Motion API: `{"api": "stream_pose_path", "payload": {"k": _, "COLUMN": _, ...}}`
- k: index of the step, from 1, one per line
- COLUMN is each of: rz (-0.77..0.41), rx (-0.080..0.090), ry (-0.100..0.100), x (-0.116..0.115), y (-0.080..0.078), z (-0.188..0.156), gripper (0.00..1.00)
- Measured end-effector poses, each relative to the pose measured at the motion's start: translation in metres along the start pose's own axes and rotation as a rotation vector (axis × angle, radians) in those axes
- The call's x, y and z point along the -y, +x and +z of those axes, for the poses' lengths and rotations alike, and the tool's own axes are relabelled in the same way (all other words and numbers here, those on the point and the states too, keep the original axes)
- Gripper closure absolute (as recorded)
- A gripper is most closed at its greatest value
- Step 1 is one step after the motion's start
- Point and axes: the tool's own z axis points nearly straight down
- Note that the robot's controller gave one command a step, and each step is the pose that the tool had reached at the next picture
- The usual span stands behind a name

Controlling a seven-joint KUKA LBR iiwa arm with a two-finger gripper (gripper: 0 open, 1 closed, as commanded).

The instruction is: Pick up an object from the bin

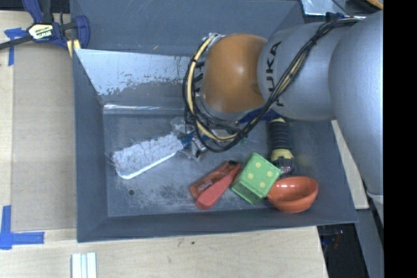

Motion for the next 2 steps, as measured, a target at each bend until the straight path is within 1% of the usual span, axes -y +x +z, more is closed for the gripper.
{"api": "stream_pose_path", "payload": {"k": 2, "rz": 0.001, "rx": 0.001, "ry": 0.000, "x": 0.0000, "y": 0.0000, "z": -0.0005, "gripper": 1.00}}
